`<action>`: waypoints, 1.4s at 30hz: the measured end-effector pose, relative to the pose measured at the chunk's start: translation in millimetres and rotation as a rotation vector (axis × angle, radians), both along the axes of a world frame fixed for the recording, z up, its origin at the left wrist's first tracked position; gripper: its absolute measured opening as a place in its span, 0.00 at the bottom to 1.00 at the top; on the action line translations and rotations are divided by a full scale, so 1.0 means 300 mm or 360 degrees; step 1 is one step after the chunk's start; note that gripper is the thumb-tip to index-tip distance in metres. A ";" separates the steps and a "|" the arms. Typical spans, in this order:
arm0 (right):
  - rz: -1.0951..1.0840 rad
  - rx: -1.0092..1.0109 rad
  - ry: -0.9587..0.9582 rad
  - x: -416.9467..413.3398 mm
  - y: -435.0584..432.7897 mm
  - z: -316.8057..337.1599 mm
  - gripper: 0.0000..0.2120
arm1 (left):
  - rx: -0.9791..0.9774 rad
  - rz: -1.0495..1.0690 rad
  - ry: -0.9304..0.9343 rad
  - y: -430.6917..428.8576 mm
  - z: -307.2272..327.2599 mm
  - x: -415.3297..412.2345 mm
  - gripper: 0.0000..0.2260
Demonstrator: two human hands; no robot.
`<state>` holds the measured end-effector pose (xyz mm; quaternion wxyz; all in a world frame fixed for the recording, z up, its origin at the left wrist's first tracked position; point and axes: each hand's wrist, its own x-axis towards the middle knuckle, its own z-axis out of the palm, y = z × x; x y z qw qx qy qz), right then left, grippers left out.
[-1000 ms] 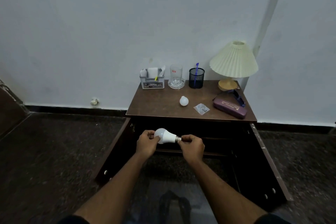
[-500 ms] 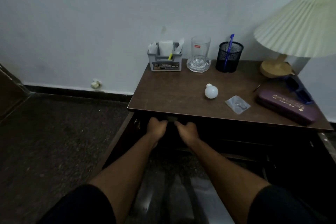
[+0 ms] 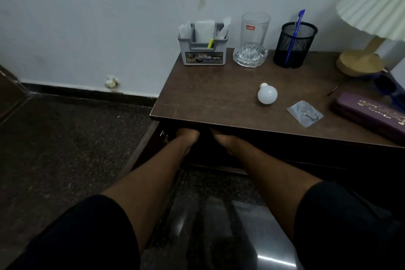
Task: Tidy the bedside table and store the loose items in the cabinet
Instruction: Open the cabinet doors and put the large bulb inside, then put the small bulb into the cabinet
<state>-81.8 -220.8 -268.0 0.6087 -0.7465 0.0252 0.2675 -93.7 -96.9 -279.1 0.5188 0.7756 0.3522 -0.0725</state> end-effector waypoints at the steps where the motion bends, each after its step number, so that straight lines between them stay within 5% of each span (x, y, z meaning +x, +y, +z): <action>1: -0.0001 0.0039 0.0004 -0.002 -0.007 -0.002 0.21 | 0.0039 0.0002 -0.0042 -0.012 0.010 -0.010 0.21; 10: -0.0239 -0.0051 0.0117 -0.091 -0.096 0.031 0.20 | 0.0086 0.0144 -0.0157 -0.081 0.087 -0.134 0.19; 19: 0.0072 -0.0157 -0.0398 -0.271 -0.229 0.150 0.10 | 0.0291 -0.0070 -0.0392 -0.189 0.221 -0.353 0.11; 30: -0.0372 -0.0156 -0.0810 -0.317 -0.440 0.407 0.07 | 0.0293 -0.0186 -0.0970 -0.377 0.512 -0.312 0.08; 35: -0.0675 -0.0494 -0.1051 -0.223 -0.462 0.443 0.13 | 0.0238 -0.0259 -0.0834 -0.419 0.520 -0.153 0.08; 42: -0.0625 -0.0647 -0.1067 -0.110 -0.422 0.420 0.18 | 0.0146 -0.0438 -0.0617 -0.448 0.500 0.025 0.20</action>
